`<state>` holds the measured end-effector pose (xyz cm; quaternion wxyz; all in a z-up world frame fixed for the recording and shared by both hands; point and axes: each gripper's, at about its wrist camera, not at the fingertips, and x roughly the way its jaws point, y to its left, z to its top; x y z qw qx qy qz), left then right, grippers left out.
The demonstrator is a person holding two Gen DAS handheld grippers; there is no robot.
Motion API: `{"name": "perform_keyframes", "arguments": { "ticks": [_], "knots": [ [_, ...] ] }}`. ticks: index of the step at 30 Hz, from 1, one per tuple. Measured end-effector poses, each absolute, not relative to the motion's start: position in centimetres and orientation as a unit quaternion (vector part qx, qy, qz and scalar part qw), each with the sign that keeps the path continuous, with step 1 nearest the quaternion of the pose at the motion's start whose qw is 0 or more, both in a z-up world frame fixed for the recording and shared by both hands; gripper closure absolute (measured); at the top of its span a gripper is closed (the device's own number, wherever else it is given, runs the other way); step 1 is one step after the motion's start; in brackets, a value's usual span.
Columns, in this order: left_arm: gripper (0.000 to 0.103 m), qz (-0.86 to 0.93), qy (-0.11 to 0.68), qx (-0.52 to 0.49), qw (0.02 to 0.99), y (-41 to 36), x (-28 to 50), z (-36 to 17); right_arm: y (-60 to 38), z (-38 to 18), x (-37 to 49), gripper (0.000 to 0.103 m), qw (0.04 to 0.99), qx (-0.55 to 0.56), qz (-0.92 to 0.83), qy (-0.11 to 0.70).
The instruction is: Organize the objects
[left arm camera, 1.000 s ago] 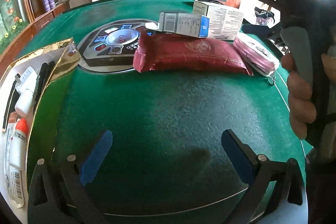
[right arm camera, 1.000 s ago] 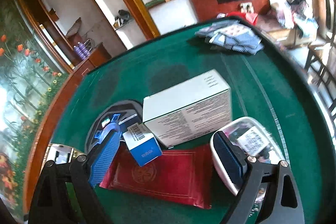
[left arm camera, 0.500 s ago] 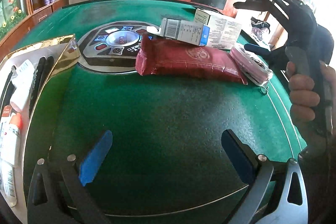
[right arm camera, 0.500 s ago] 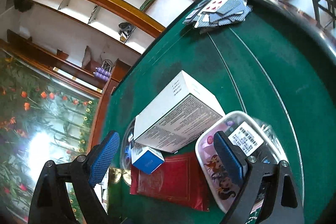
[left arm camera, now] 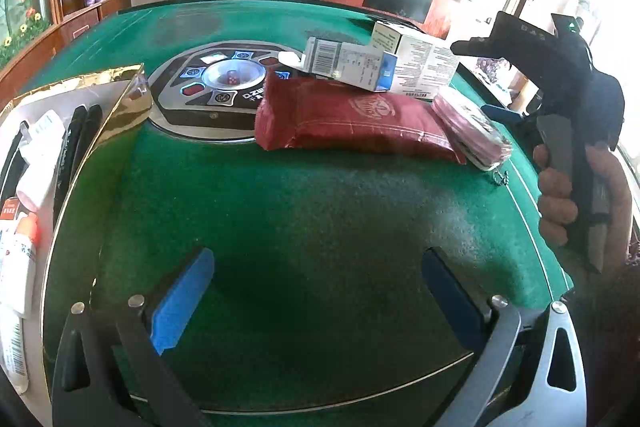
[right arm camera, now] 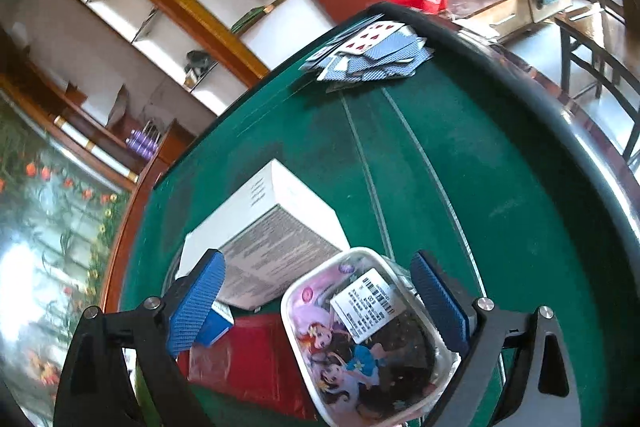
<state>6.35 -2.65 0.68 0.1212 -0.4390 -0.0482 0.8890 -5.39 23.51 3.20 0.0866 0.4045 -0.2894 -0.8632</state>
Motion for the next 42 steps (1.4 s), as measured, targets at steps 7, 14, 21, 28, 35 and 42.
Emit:
{"name": "perform_keyframes", "arguments": {
  "ticks": [7,14,21,28,35,42],
  "knots": [
    [0.000,0.889,-0.054,-0.438,0.124,-2.8,6.4,0.8,21.3,2.7,-2.4,0.005,0.135,0.431,-0.855,-0.254],
    [0.001,0.889,-0.057,-0.438,0.125,-2.9,6.4,0.7,20.6,5.6,0.7,0.004,0.149,0.395,-0.872,-0.248],
    [0.001,0.889,-0.057,-0.438,0.125,-2.9,6.4,0.7,16.7,4.5,-3.4,0.005,0.189,0.449,-0.835,-0.255],
    [0.000,0.889,-0.059,-0.437,0.125,-2.9,6.3,0.7,14.2,3.8,-7.0,0.004,0.194,0.473,-0.824,-0.243],
    [0.000,0.884,-0.115,-0.431,0.139,-4.6,5.9,0.9,10.8,1.6,-10.2,0.004,0.194,0.516,-0.807,-0.211],
    [0.000,0.871,-0.220,-0.415,0.140,-7.9,5.5,0.8,7.4,1.1,-5.7,0.002,0.398,0.573,-0.671,-0.252]
  ]
}}
